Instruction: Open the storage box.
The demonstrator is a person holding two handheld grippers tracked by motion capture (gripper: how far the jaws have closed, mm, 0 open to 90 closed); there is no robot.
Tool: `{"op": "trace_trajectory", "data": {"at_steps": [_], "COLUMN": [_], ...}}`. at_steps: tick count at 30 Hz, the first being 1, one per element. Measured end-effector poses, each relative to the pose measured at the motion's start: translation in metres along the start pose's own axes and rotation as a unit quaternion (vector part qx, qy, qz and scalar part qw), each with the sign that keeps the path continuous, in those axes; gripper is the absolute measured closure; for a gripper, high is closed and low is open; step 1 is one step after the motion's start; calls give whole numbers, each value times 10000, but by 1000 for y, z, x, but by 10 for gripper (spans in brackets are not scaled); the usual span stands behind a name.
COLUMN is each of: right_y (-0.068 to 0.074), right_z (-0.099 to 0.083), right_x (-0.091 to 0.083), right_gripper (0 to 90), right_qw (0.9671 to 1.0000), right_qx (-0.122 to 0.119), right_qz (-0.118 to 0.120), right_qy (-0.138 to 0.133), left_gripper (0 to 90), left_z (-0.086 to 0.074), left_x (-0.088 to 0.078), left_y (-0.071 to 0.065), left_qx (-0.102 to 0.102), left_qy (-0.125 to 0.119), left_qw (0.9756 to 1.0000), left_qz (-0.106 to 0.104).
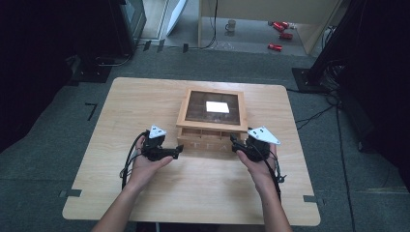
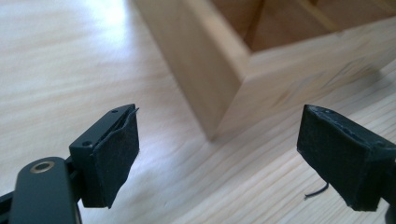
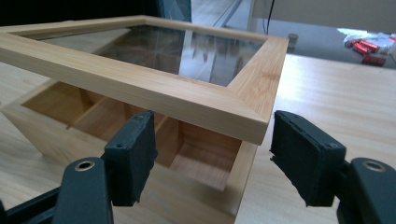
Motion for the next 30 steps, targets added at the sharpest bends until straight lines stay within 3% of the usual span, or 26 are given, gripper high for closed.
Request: {"op": "trace_trajectory", "data": {"at_steps": [10,14,18,22,26,30], "right_y": [-6,-8,-10,-11,-12,-13], "right_z": [29,44,55,68,78,85], "right_x": [-7,-8,-7,-5,-3,-2], "right_gripper": [295,296,295,295,295,296], "right_qw": [9997,9995,9993,9991,9991,9989], "right_qx": [-43,-79,-97,-58,-38,-68], "right_qz": [3,-41,-85,-101,-83,-79], "right_qy": [-236,-305,-346,-405,-425,-451], "left_gripper": [106,105,103,104,104,105], "left_z": [-30,-40,-46,-50,-51,-51], "left_x": [1,2,-1,-1,1,0], "left_y": [22,28,32,33,30,30], "left_qx": [-279,-290,-226,-140,-18,-38], "left_qy": [246,377,302,168,199,186], "left_qw": [9988,9977,9981,9979,9967,9970], "left_qz": [322,489,490,606,785,746]}}
Point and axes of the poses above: each handheld gripper's, and its own axes: x roughly forward along the jaws, z roughly out of its top, y roughly to its left, the point moved 4 cm from there along x, roughly forward along the jaws, and after that the axes turned 9 degrees about y, right-handed, at the moved point
